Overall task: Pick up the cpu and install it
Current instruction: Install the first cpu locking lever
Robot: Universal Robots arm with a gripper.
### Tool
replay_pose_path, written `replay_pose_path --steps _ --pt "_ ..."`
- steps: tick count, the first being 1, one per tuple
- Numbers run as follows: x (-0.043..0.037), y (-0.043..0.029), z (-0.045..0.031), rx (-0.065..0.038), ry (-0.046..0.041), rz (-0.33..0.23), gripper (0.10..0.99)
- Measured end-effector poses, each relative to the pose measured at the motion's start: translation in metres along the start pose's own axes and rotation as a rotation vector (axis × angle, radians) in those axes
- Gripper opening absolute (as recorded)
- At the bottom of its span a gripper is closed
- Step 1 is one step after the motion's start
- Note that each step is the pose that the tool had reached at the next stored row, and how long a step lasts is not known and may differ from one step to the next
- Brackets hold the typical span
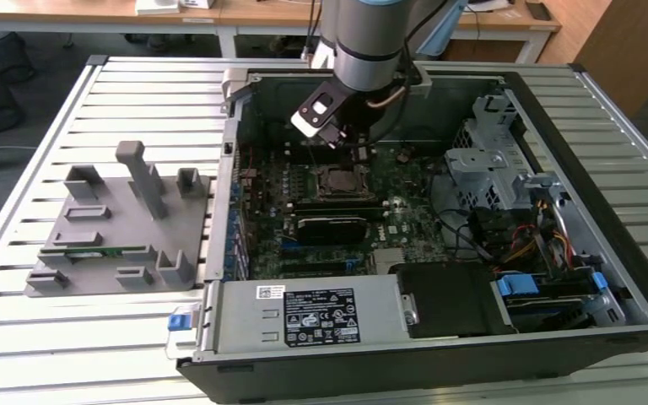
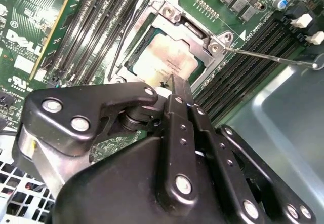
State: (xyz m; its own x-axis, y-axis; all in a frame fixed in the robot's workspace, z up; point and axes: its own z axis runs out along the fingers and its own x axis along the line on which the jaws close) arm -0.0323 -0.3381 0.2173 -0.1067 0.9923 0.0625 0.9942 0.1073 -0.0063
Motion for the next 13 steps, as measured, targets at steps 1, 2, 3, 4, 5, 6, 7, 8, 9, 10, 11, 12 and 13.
replay_pose_path --steps 1,2,3,4,5,6,7,8,9,10,11,12,13 --pt "0.0001 0.0 -0.0014 0.0 -0.0001 0.0 0.114" --pt "0.0002 0.0 -0.0029 0.0 -0.0001 0.0 0.114" --pt "0.0003 0.0 -0.0045 0.0 -0.0001 0.0 0.114" --pt "0.0004 0.0001 -0.0064 0.0 -0.0001 0.0 0.114" --pt "0.0005 0.0001 -0.0087 0.0 0.0 0.0 0.114" --pt "0.0007 0.0 -0.0111 0.0 -0.0001 0.0 0.114" --pt "0.0009 0.0 -0.0139 0.0 0.0 0.0 0.114" --pt "0.001 0.0 -0.0168 0.0 -0.0001 0.0 0.114" --pt "0.0012 0.0 -0.0199 0.0 -0.0002 0.0 0.114" --pt "0.0014 0.0 -0.0227 0.0 0.0 0.0 0.114" --pt "0.0016 0.0 -0.0254 0.0 0.0 0.0 0.114" --pt "0.0017 -0.0001 -0.028 0.0 -0.0001 0.0 0.114" --pt "0.0019 -0.0001 -0.0308 0.0 -0.0001 0.0 0.114"
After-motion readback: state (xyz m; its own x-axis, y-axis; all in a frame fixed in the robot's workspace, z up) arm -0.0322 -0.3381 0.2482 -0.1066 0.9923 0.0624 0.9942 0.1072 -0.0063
